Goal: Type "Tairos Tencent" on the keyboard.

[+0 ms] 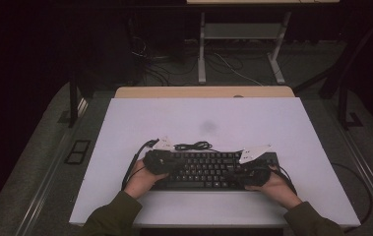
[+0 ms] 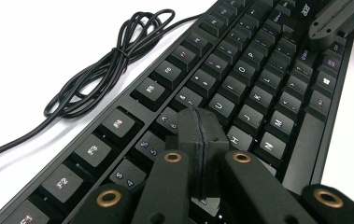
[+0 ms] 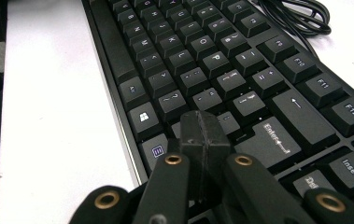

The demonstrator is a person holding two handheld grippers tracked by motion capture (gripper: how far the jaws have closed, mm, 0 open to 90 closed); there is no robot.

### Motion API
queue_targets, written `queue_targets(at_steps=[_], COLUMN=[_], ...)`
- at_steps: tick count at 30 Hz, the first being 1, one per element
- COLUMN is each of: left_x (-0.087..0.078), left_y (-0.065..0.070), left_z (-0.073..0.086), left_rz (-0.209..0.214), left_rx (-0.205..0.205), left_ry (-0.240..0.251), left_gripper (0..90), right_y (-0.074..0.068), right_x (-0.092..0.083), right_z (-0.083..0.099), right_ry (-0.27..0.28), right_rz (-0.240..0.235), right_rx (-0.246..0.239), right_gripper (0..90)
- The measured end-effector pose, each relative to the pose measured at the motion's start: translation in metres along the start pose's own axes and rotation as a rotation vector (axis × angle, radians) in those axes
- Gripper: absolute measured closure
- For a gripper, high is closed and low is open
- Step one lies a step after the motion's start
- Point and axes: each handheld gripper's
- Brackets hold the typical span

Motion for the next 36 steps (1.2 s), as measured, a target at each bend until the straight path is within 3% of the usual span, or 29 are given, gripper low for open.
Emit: queue_targets(at_steps=[18,26,30,36], left_x=[0.0008,-0.0045,-0.0056,-0.0063], left_y=[0.0006,-0.0003,-0.0007,-0.0012], left_z=[0.0004,-0.0022,-0.0025,-0.0023], left_rz=[0.005,-0.013,-0.019,-0.033], left_rx=[0.003,-0.004,-0.008,-0.013], left_ry=[-0.017,0.021,0.035,0.050], left_gripper=[89.5,86.5,78.2,54.8], right_y=[0.0000,0.0000,0.0000,0.0000], right_x=[0.0000,0.0000,0.0000,0.0000], right_z=[0.0001,0.0001,0.0000,0.0000], right_ry=[0.000,0.001,0.001,0.001], right_rz=[0.000,0.000,0.000,0.000], right_rx=[0.002,0.001,0.000,0.000], right_gripper=[89.4,89.4,89.4,89.4])
Point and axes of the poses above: each handheld gripper's, and its own axes: x roughly forward along the jaws, z roughly out of its underside, y roughly to its right, and after that the axes turned 12 degrees about y, right-handed
